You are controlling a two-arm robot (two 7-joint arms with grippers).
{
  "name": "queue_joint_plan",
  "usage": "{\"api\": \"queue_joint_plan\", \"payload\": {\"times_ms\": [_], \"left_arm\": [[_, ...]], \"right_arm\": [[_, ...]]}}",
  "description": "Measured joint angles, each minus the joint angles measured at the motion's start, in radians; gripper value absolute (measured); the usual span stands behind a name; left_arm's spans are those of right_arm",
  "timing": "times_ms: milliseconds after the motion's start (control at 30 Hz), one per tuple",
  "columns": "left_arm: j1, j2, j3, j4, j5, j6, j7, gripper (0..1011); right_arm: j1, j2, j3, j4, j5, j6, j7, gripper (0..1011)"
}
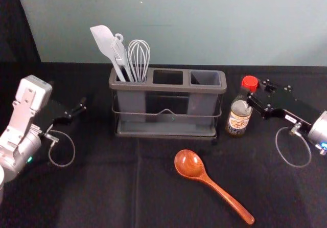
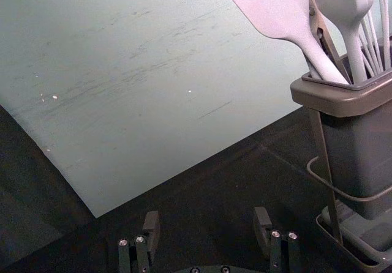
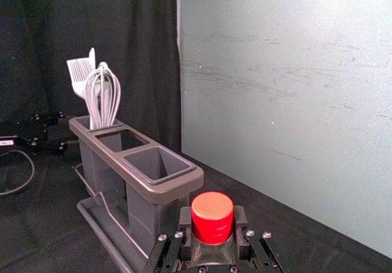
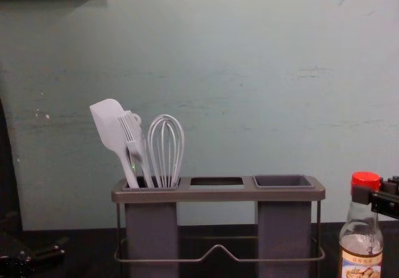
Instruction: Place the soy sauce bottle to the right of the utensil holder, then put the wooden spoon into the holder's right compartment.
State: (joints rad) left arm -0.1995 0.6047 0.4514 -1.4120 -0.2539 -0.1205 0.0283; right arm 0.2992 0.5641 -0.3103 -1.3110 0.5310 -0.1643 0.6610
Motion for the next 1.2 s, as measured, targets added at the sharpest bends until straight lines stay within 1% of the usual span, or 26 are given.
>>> {"api": "queue_joint_plan", "payload": {"times_ms": [67, 100, 133, 167, 200, 233, 267, 300, 333, 367, 433, 467, 500, 533, 567, 700, 1033, 1200], "left_arm": [[0.000, 0.000, 0.000, 0.000, 0.000, 0.000, 0.000, 1005], [0.000, 0.000, 0.000, 0.000, 0.000, 0.000, 0.000, 1005], [0.000, 0.000, 0.000, 0.000, 0.000, 0.000, 0.000, 1005], [0.000, 0.000, 0.000, 0.000, 0.000, 0.000, 0.000, 1005], [0.000, 0.000, 0.000, 0.000, 0.000, 0.000, 0.000, 1005], [0.000, 0.000, 0.000, 0.000, 0.000, 0.000, 0.000, 1005], [0.000, 0.000, 0.000, 0.000, 0.000, 0.000, 0.000, 1005], [0.000, 0.000, 0.000, 0.000, 0.000, 0.000, 0.000, 1005], [0.000, 0.000, 0.000, 0.000, 0.000, 0.000, 0.000, 1005], [0.000, 0.000, 0.000, 0.000, 0.000, 0.000, 0.000, 1005], [0.000, 0.000, 0.000, 0.000, 0.000, 0.000, 0.000, 1005], [0.000, 0.000, 0.000, 0.000, 0.000, 0.000, 0.000, 1005], [0.000, 0.000, 0.000, 0.000, 0.000, 0.000, 0.000, 1005], [0.000, 0.000, 0.000, 0.000, 0.000, 0.000, 0.000, 1005], [0.000, 0.000, 0.000, 0.000, 0.000, 0.000, 0.000, 1005], [0.000, 0.000, 0.000, 0.000, 0.000, 0.000, 0.000, 1005], [0.000, 0.000, 0.000, 0.000, 0.000, 0.000, 0.000, 1005], [0.000, 0.000, 0.000, 0.000, 0.000, 0.000, 0.000, 1005]], "right_arm": [[0.000, 0.000, 0.000, 0.000, -0.001, 0.001, 0.000, 435], [0.000, 0.000, 0.000, 0.000, -0.001, 0.001, 0.000, 491], [0.000, 0.000, 0.000, 0.000, -0.001, 0.001, 0.000, 491], [0.000, 0.000, 0.000, 0.000, -0.001, 0.000, 0.000, 539], [0.000, 0.001, -0.001, 0.000, -0.001, 0.001, 0.000, 552], [0.000, 0.001, -0.001, 0.000, -0.001, 0.001, 0.000, 621], [0.000, 0.001, -0.001, 0.000, -0.001, 0.000, 0.000, 638], [0.000, 0.001, -0.001, 0.000, -0.001, 0.001, 0.000, 682], [0.000, 0.001, -0.001, 0.000, -0.001, 0.000, 0.000, 695], [0.000, 0.001, -0.001, 0.000, -0.001, 0.000, 0.000, 739], [0.000, 0.001, -0.001, 0.000, -0.001, 0.000, 0.000, 777], [0.000, 0.001, -0.001, 0.000, -0.001, 0.000, 0.000, 830], [0.000, 0.001, -0.001, 0.000, -0.001, 0.000, 0.000, 853], [0.000, 0.001, -0.001, -0.001, -0.001, 0.000, 0.000, 853], [0.000, 0.001, -0.001, -0.001, -0.001, 0.000, 0.000, 903], [0.000, 0.001, -0.001, -0.001, -0.001, 0.000, 0.000, 991], [0.000, 0.001, -0.001, -0.001, -0.001, -0.001, 0.000, 1003], [-0.021, 0.012, 0.020, -0.038, 0.002, 0.000, -0.019, 1003]]}}
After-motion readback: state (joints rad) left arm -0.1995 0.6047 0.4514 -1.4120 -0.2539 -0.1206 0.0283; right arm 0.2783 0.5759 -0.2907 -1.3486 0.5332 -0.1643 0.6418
